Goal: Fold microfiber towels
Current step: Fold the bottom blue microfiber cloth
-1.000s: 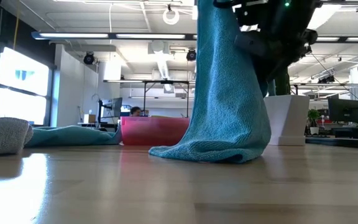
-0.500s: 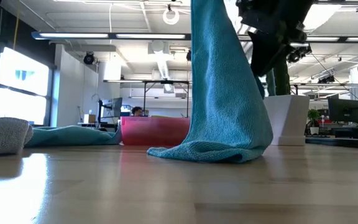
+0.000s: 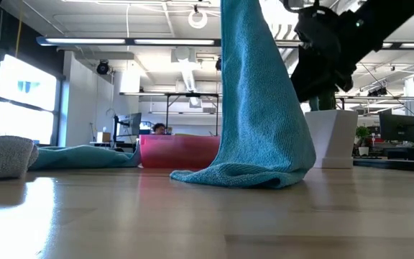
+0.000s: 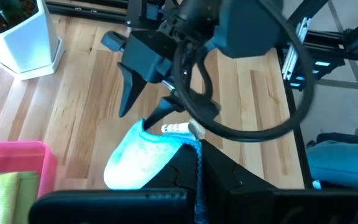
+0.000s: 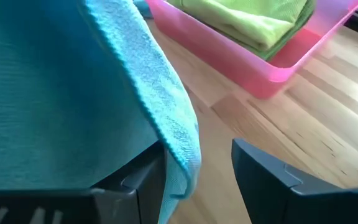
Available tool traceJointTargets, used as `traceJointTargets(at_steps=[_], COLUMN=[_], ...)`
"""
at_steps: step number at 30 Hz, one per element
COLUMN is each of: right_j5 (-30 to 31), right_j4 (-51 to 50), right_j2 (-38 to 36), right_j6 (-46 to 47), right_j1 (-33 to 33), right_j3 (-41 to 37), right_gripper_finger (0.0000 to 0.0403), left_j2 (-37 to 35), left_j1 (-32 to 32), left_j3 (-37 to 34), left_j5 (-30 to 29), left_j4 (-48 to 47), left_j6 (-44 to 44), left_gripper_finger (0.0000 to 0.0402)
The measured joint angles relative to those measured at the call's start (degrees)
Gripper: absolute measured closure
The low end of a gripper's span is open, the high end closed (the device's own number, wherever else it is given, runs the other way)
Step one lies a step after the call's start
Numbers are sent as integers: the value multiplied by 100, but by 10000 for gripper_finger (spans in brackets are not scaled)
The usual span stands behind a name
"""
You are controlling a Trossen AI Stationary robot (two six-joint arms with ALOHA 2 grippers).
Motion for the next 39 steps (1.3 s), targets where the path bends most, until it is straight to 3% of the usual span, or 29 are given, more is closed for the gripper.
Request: traceJointTargets(at_steps=[9, 13, 18, 26, 36, 39], right_j5=[-239, -331, -659, -1110, -1176, -971], right_j4=[288, 252, 229, 82, -179, -744], right_j2=[52, 51, 24, -526, -1442, -1504], right_j6=[-400, -501, -884, -1281, -1291, -1277], right_j1=[-189, -285, -354, -168, 693, 1018], right_j3=[-170, -170, -170, -170, -152, 174], right_gripper_finger=[246, 298, 390, 400, 402, 402], left_j2=[0, 0, 0, 0, 0, 0], left_j1=[0, 0, -8, -245, -1190, -1468], left_j3=[0, 0, 0, 0, 0, 0], left_j5=[-2, -2, -2, -111, -1205, -1546], left_j4=[7, 7, -95, -1368, -2557, -2661], left_j6=[-2, 2, -2, -54, 60, -66], left_gripper_finger=[401, 401, 401, 401, 401, 401])
